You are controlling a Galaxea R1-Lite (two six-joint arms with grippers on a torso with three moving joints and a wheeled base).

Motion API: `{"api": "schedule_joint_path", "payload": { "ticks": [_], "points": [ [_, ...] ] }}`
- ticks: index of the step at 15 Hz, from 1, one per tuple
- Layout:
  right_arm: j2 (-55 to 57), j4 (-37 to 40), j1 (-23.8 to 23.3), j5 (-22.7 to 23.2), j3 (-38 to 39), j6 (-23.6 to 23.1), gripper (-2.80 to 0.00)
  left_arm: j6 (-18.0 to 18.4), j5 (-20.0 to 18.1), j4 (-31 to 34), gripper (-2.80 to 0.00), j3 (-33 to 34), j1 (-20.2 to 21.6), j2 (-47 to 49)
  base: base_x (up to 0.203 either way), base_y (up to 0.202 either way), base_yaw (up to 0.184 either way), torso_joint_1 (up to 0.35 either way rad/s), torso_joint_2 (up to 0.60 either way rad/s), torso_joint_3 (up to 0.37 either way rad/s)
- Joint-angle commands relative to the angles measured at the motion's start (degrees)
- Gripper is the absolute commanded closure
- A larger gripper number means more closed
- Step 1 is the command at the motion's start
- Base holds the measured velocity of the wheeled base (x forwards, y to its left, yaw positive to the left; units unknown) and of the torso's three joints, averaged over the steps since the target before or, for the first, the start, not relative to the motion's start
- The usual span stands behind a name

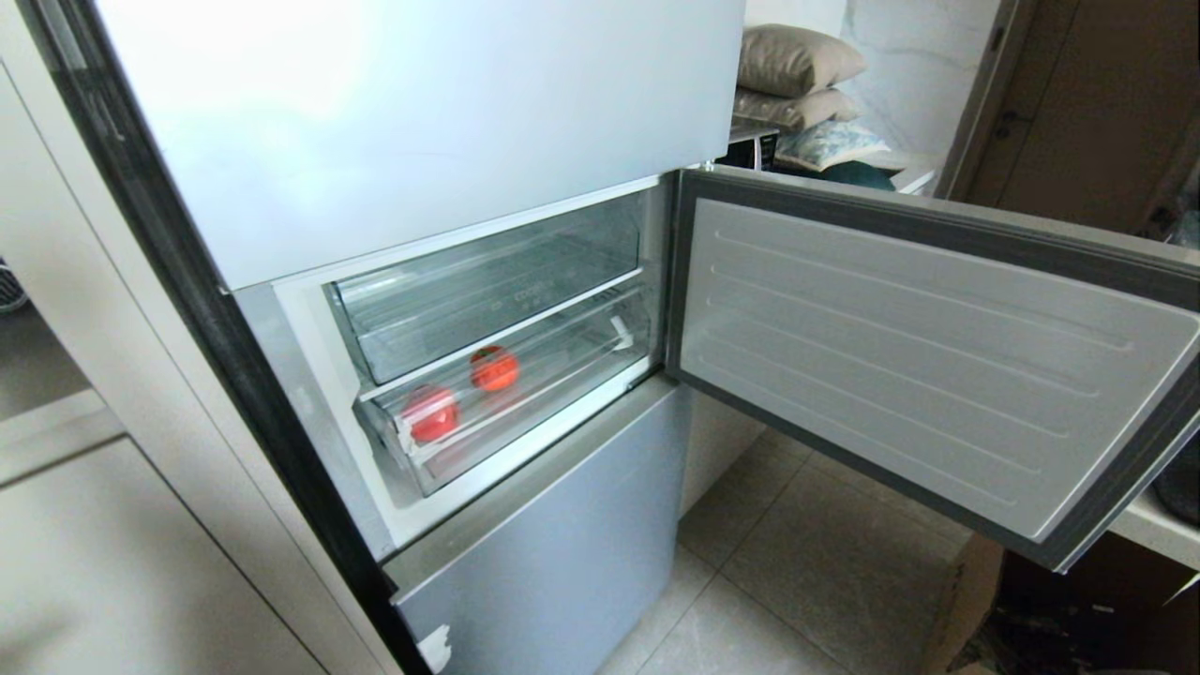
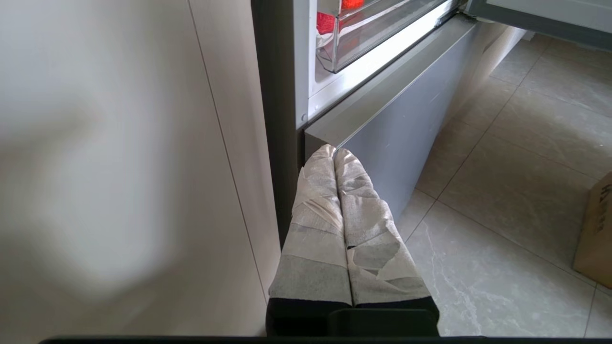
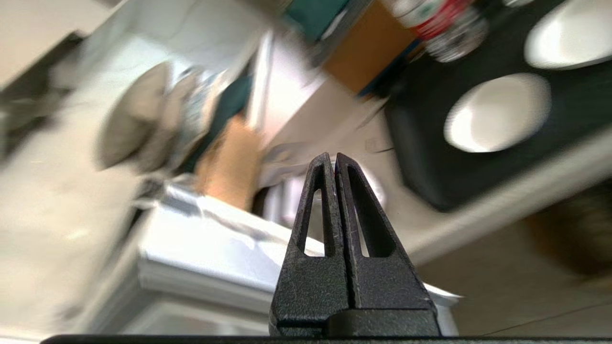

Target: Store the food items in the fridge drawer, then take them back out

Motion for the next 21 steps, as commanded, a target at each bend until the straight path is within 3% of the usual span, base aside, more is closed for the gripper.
{"api": "schedule_joint_path", "payload": {
  "ticks": [1,4,8,13,17,21],
  "points": [
    [10.36,-0.92,0.76,3.41,-4.56,2.70,0.00,-0.04,0.02,0.04,0.00,-0.01,0.00,-0.02,0.000,0.000,0.000,0.000,0.00,0.000],
    [17.97,-0.04,7.40,7.56,-10.82,5.22,0.00,-0.04,0.02,0.04,0.00,-0.01,0.00,-0.02,0.000,0.000,0.000,0.000,0.00,0.000],
    [24.64,0.59,14.67,8.46,-16.51,7.66,0.00,-0.04,0.02,0.04,0.00,-0.01,0.00,-0.02,0.000,0.000,0.000,0.000,0.00,0.000],
    [23.00,0.62,15.60,16.11,-16.30,9.77,0.00,-0.04,0.02,0.04,0.00,-0.01,0.00,-0.02,0.000,0.000,0.000,0.000,0.00,0.000],
    [16.46,0.77,15.59,25.60,-10.34,10.28,0.00,-0.04,0.02,0.04,0.00,-0.01,0.00,-0.02,0.000,0.000,0.000,0.000,0.00,0.000],
    [1.78,0.58,15.59,27.91,-1.81,10.37,0.00,-0.04,0.02,0.04,0.00,-0.01,0.00,-0.02,0.000,0.000,0.000,0.000,0.00,0.000]
  ]
}}
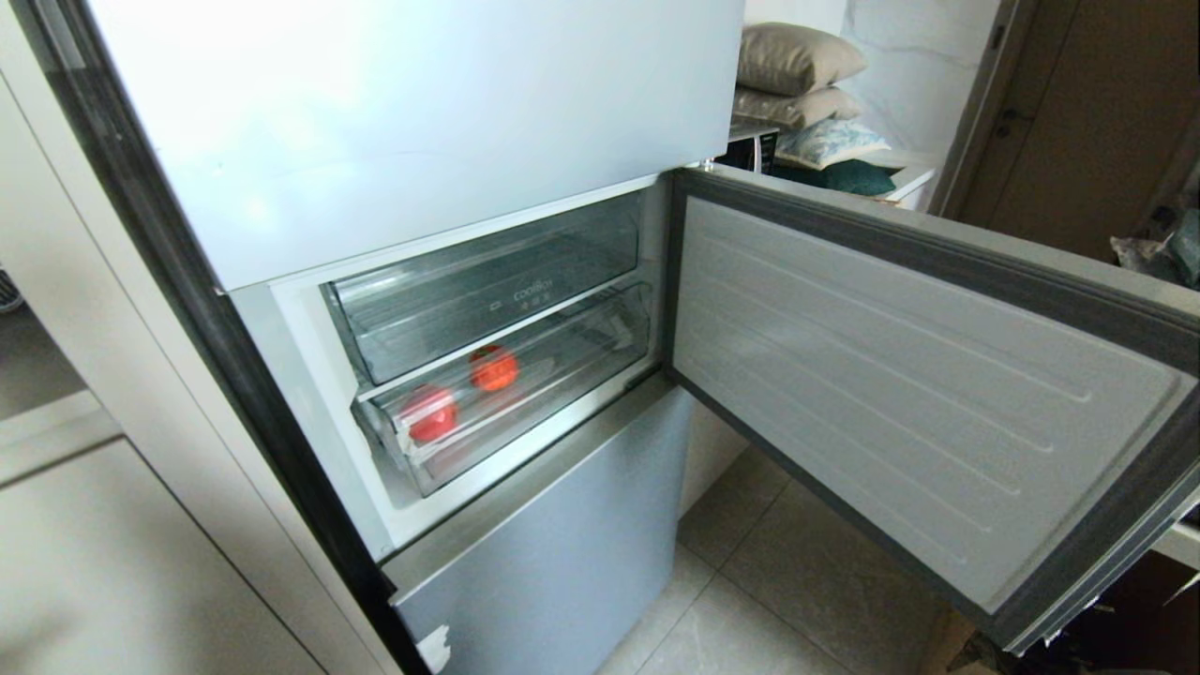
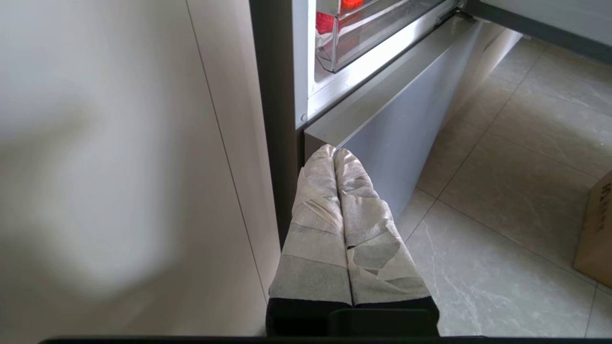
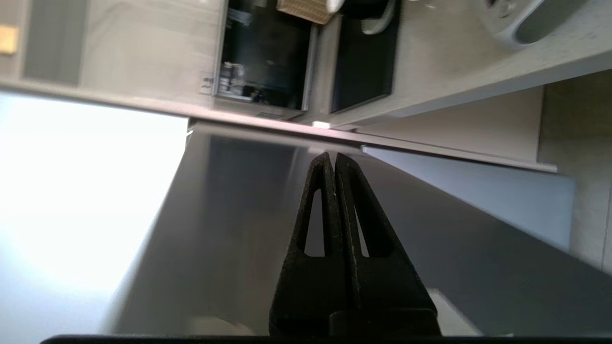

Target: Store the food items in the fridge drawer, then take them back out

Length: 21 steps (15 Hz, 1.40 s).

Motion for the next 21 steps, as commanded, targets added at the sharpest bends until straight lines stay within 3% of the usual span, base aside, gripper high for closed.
{"api": "schedule_joint_path", "payload": {
  "ticks": [1,4,6,7,9,12,13,17,21],
  "points": [
    [-11.67,-0.29,0.09,0.60,2.65,0.85,0.00,-0.03,0.02,0.05,0.00,-0.01,0.00,-0.02,0.000,0.000,0.000,0.000,0.00,0.000],
    [-24.66,-0.39,1.62,0.61,2.79,5.49,0.00,-0.03,0.02,0.05,0.00,-0.01,0.00,-0.02,0.000,0.000,0.000,0.000,0.00,0.000],
    [-27.85,-0.21,6.88,-5.28,2.78,6.44,0.00,-0.03,0.02,0.05,0.00,-0.01,0.00,-0.02,0.000,0.000,0.000,0.000,0.00,0.000],
    [-27.43,0.54,9.49,-9.21,2.82,4.28,0.00,-0.03,0.02,0.05,0.00,-0.01,0.00,-0.02,0.000,0.000,0.000,0.000,0.00,0.000],
    [-25.97,5.30,20.99,-23.38,2.97,-6.50,0.00,-0.03,0.02,0.05,0.00,-0.01,0.00,-0.02,0.000,0.000,0.000,0.000,0.00,0.000],
    [-24.91,10.49,42.28,-43.31,4.24,-17.14,0.00,-0.03,0.02,0.05,0.00,-0.01,0.00,-0.02,0.000,0.000,0.000,0.000,0.00,0.000],
    [-23.58,11.76,47.02,-48.56,4.55,-20.62,0.00,-0.03,0.02,0.05,0.00,-0.01,0.00,-0.02,0.000,0.000,0.000,0.000,0.00,0.000],
    [-7.73,13.08,51.47,-51.59,1.14,-25.07,0.00,-0.03,0.02,0.05,0.00,-0.01,0.00,-0.02,0.000,0.000,0.000,0.000,0.00,0.000],
    [1.61,6.04,59.89,-46.95,-0.93,-26.87,0.00,-0.03,0.02,0.05,0.00,-0.01,0.00,-0.02,0.000,0.000,0.000,0.000,0.00,0.000]
  ]
}}
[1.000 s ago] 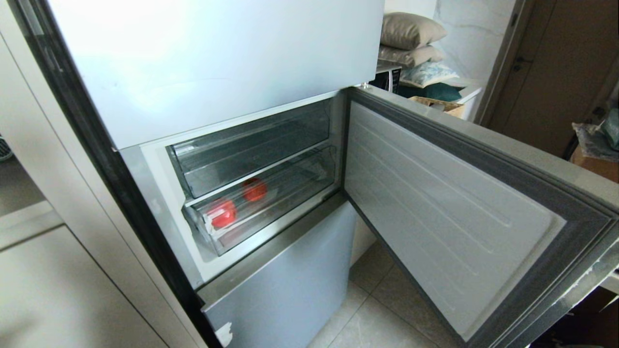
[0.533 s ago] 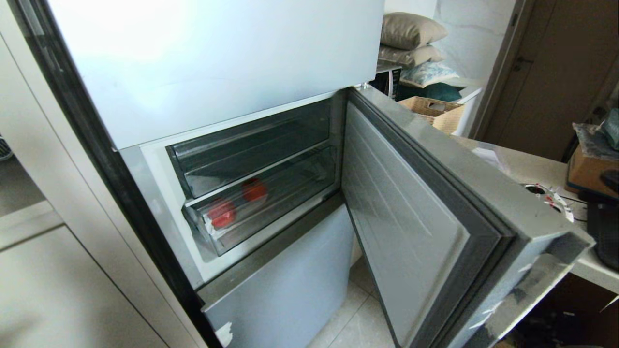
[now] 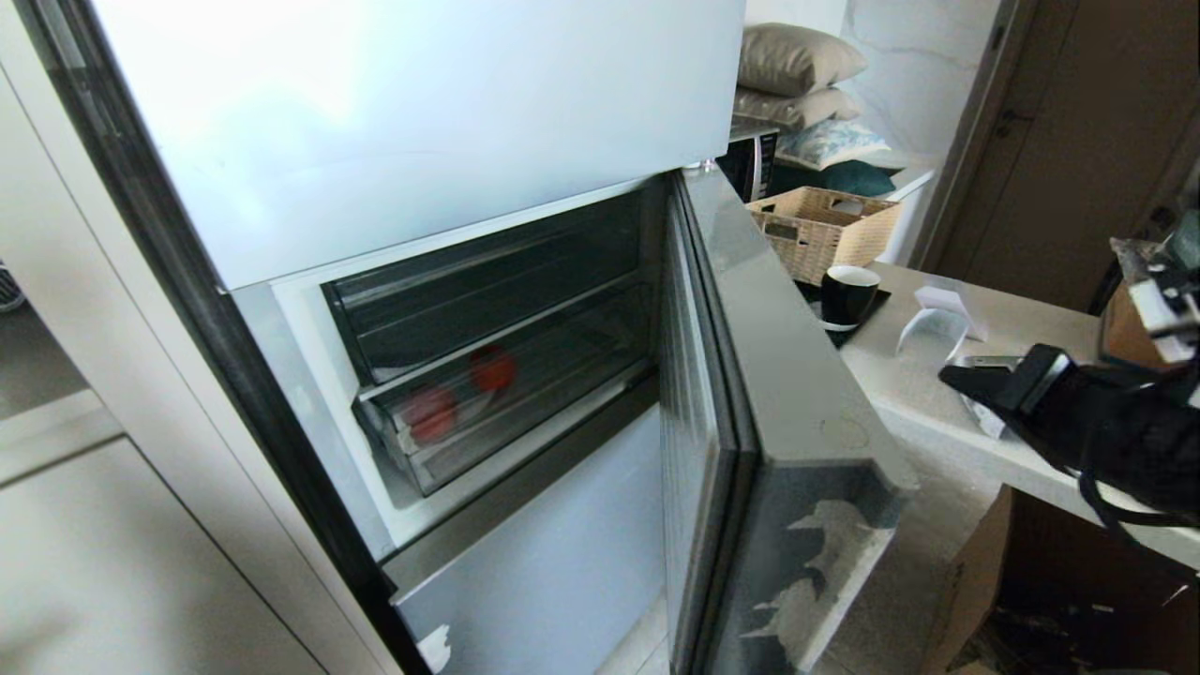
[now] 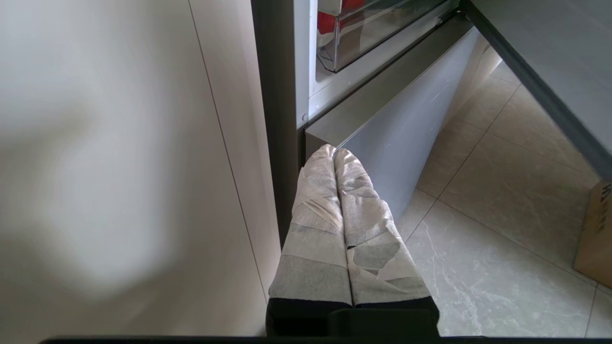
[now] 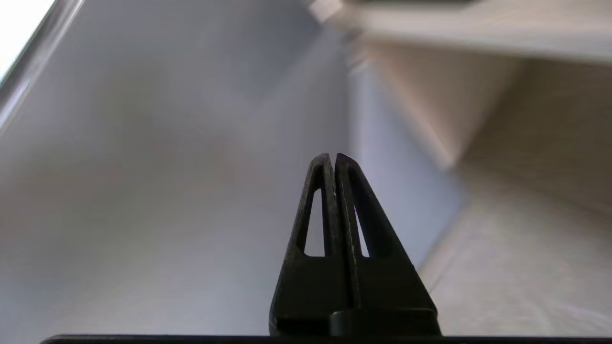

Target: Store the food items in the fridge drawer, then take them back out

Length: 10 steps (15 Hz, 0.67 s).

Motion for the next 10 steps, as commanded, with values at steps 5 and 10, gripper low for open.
{"api": "schedule_joint_path", "payload": {
  "ticks": [5,10],
  "points": [
    [18.63,-10.40,10.16,1.08,-6.52,-0.80,0.00,-0.02,0.02,0.05,0.00,-0.01,0.00,-0.02,0.000,0.000,0.000,0.000,0.00,0.000],
    [30.74,-16.07,17.40,1.08,-17.70,-3.06,0.00,-0.02,0.02,0.05,0.00,-0.01,0.00,-0.02,0.000,0.000,0.000,0.000,0.00,0.000]
  ]
}}
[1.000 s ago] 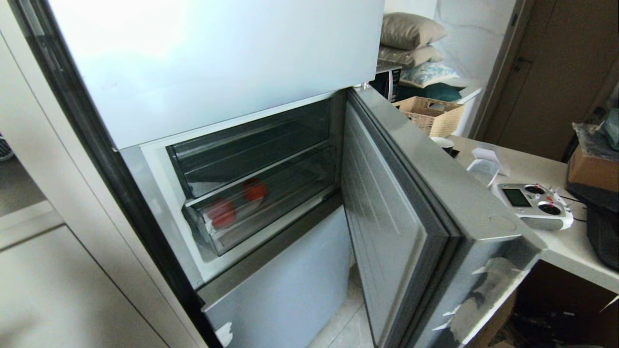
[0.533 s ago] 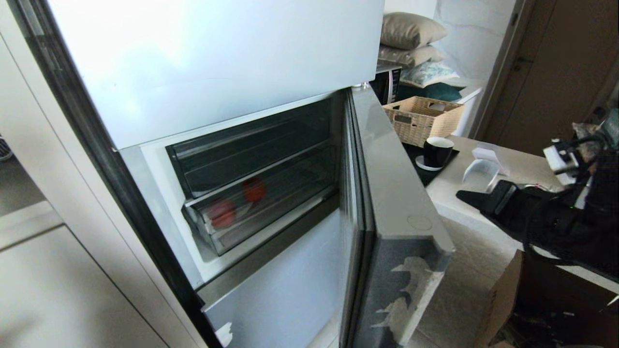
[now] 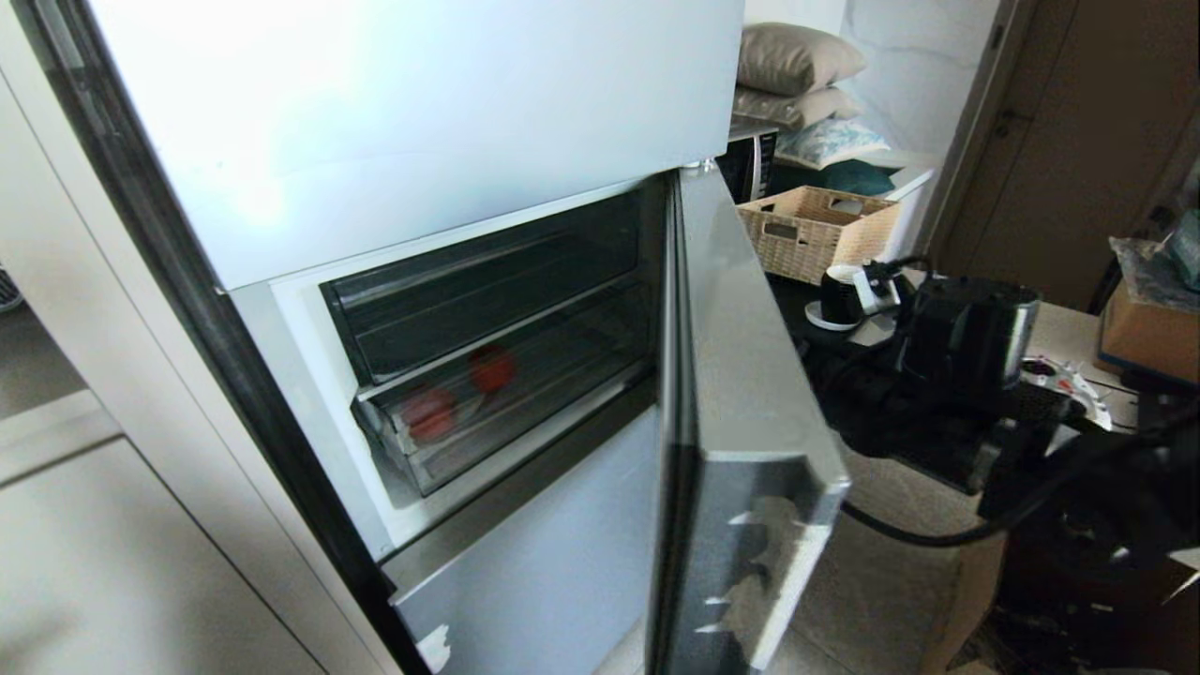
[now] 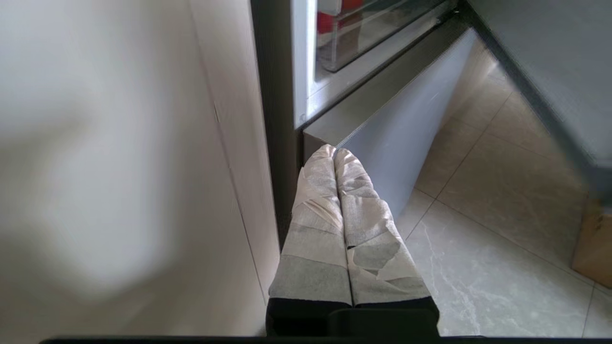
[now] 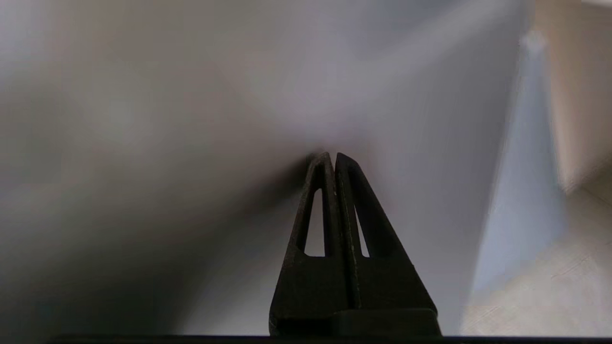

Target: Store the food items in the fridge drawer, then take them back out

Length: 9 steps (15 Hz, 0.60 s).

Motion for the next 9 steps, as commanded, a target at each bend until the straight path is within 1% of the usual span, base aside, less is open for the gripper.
{"api": "schedule_joint_path", "payload": {
  "ticks": [1,6,7,9],
  "points": [
    [7.66,-2.25,2.66,0.22,-4.74,0.03,0.00,-0.02,0.02,0.03,0.00,-0.01,-0.04,-0.02,0.000,0.000,0.000,0.000,0.00,0.000],
    [23.95,-9.42,7.48,0.29,-23.41,-0.01,0.00,-0.02,0.02,0.03,0.00,-0.01,0.04,-0.02,0.000,0.000,0.000,0.000,0.00,0.000],
    [24.83,-9.85,7.97,0.28,-24.50,-0.04,0.00,-0.02,0.02,0.03,0.00,-0.01,0.04,-0.02,0.000,0.000,0.000,0.000,0.00,0.000],
    [21.35,-10.11,9.00,0.05,-21.12,-0.34,0.00,-0.02,0.02,0.03,0.00,-0.01,0.04,-0.02,0.000,0.000,0.000,0.000,0.00,0.000]
  ]
}}
